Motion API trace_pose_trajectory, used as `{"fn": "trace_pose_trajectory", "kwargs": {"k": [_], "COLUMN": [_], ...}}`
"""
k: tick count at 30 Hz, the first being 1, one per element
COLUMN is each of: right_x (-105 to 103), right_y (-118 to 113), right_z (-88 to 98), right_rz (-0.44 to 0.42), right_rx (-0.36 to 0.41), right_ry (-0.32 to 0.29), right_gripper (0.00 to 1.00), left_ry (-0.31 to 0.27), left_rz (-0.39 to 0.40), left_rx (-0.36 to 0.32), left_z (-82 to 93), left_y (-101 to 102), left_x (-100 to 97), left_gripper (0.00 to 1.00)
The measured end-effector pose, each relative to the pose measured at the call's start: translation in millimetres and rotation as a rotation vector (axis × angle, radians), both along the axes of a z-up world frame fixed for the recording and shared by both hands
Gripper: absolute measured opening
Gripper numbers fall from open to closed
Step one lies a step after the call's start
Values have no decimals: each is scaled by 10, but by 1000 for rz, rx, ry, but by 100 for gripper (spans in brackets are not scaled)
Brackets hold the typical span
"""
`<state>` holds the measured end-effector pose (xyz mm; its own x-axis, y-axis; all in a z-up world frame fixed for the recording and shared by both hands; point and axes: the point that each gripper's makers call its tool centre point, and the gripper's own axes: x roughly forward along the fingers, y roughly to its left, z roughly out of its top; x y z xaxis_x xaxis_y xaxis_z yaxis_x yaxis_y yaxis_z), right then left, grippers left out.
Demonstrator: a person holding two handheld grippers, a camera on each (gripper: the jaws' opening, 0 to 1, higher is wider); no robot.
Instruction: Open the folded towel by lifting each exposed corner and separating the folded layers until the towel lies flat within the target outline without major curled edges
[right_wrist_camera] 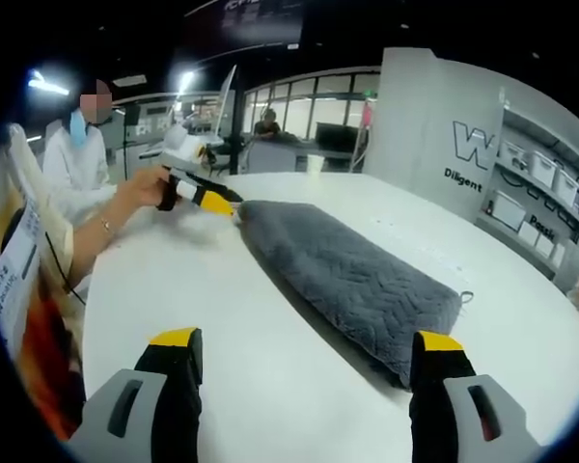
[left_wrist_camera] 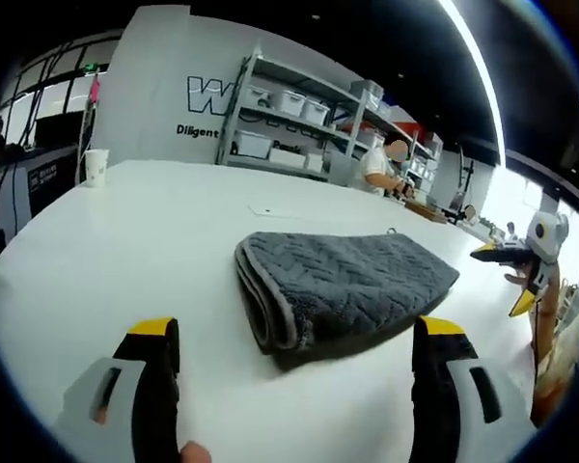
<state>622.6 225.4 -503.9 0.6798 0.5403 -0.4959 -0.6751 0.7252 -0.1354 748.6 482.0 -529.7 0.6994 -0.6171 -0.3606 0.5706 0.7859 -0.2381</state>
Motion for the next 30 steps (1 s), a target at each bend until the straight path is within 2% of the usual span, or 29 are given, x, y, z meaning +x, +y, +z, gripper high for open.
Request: {"fn": "trace_pose_trajectory", "kwargs": {"k": [3,5,8,12,16,22,30], "right_x": [7,59,49,123,204,333,548], "right_y": [-10,-10,-35,-89,-73,27,168], "right_z": [10,115,162,138,107,125,368], "right_rz": [-4,-35,-31,-52,-60,-63,-71], "right_rx": [-5,50,61,48,59,46,32], "right_ry": [-8,-40,-50,-56,-35,-43,-95], "right_gripper": [90,92,93,93,94,94,95], "left_ry": [-19,-26,-30,-28,-34,-50,-77], "left_rz": [-6,-7,-15,-20,-25,-31,-43], "left_rx": [13,9,4,54,92,63,36], "left_z": [39,60,69,17,8,88,187], "left_y": [-11,-20,-52,-67,-65,-56,-59], "left_x": [-20,-26,-68,-88,-89,-110,-138], "left_gripper": [100,100,100,100,100,100,100]}}
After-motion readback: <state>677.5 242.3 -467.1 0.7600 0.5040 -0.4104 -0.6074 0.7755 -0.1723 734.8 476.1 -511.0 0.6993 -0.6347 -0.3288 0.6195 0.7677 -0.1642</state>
